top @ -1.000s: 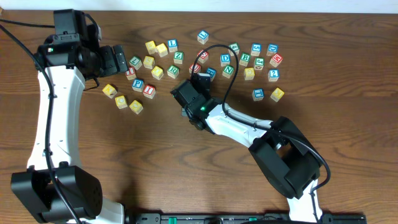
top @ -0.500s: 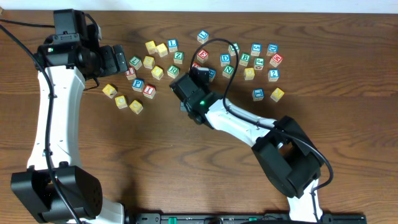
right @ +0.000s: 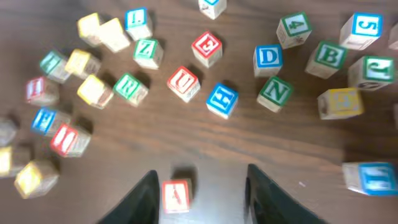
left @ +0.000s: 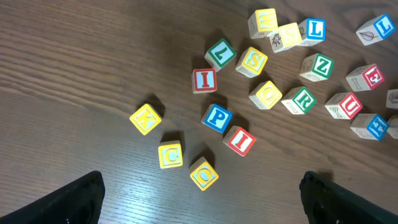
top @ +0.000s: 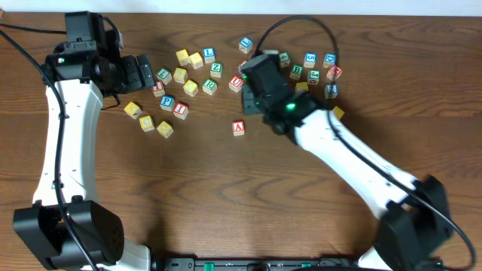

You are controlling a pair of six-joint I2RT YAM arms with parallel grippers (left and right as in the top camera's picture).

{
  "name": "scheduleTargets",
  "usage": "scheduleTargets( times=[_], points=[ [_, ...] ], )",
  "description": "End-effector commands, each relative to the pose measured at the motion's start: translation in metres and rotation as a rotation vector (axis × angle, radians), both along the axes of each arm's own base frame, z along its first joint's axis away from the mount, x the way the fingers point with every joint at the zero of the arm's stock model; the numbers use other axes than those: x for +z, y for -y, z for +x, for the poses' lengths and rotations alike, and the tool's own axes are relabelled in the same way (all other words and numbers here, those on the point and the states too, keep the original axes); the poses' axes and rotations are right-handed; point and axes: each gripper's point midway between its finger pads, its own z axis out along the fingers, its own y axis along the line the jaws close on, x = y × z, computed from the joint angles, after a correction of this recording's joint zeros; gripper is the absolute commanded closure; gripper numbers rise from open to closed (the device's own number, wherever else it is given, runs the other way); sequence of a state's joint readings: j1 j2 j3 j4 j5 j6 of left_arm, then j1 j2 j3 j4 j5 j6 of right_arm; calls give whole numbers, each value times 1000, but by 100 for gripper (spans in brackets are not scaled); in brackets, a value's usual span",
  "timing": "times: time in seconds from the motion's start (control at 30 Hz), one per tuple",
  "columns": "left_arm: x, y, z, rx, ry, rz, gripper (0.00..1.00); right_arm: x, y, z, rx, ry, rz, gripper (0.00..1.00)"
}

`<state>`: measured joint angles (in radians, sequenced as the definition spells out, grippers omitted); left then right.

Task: Spell out AI2
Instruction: 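Open the right gripper and withdraw it toward the right blocks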

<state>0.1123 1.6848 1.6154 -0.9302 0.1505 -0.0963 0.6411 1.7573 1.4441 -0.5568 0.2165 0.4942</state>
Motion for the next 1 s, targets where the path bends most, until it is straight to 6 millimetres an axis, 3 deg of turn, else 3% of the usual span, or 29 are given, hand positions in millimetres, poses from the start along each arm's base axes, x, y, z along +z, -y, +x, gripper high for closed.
scheduleTargets(
  times=[0.0, 0.17, 0.27, 0.3, 0.57, 0.67, 0.87, 0.97],
  points=[
    [9, -2, 3, -6, 22, 13, 1, 25, 8, -10, 92, 0, 7, 54],
    [9, -2, 3, -6, 22, 13, 1, 23, 23, -24, 106, -89, 39, 36],
    [9, -2, 3, -6, 22, 13, 1, 18, 29, -27, 104, -132, 48, 4],
    [9, -2, 3, -6, 22, 13, 1, 17, 32, -27, 100, -141, 50, 1],
    [7, -1, 1, -4, 11, 9, 3, 13, 37, -31, 102, -182, 69, 4],
    [6, -1, -1, -5, 2, 6, 8, 12, 36, -33, 109, -194, 73, 9],
    [7, 3, 0, -11, 4, 5, 29, 10, 40, -35, 102, -209, 64, 14],
    [8, 8, 3, -24, 18, 8, 30, 10, 44, -32, 90, -205, 68, 15]
  ],
)
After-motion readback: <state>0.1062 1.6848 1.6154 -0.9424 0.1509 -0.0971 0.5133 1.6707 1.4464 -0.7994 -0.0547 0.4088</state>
